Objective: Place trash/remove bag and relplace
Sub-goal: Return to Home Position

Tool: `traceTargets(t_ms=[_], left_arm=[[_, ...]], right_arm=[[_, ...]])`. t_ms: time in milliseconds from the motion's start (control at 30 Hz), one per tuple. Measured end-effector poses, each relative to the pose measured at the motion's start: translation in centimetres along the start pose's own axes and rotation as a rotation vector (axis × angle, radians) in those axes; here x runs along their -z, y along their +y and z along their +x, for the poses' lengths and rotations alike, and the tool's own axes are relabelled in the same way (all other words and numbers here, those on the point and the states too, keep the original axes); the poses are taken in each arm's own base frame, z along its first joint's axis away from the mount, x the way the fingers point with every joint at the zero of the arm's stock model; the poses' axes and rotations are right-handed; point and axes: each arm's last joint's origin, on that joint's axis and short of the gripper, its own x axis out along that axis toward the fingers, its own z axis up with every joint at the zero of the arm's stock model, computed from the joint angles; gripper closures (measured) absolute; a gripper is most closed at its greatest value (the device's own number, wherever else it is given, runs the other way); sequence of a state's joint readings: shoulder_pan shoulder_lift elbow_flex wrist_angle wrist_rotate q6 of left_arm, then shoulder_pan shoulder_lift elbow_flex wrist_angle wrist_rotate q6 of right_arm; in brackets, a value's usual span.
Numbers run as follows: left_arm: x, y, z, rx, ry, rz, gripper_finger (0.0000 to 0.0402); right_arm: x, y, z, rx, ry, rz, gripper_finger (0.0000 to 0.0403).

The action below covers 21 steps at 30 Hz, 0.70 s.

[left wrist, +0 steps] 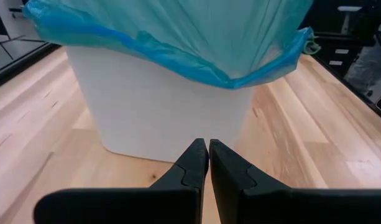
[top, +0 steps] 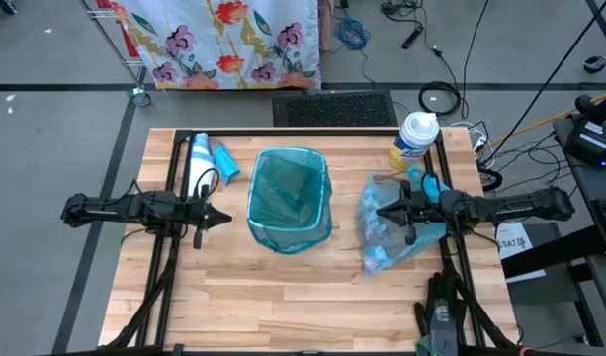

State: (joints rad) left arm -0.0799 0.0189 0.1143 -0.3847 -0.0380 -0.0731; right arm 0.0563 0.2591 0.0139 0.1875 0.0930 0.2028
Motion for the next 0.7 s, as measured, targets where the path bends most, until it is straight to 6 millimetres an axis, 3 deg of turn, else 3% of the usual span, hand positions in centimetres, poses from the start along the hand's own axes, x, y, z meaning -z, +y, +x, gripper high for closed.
traceTargets(t_ms=[433,700], left_arm=[[0.0,0.0,0.0,0.003,-0.001,0.001,0.0378],[0.0,0.0,0.0,0.004,-0.001,0.001,0.0378]], right_arm=[[-0.4,0.3,-1.7,-0.138,-0.058,0.033,0.0403],[-0.3,0.3,-1.6,-0.139,-0.032,0.18,0.0403]])
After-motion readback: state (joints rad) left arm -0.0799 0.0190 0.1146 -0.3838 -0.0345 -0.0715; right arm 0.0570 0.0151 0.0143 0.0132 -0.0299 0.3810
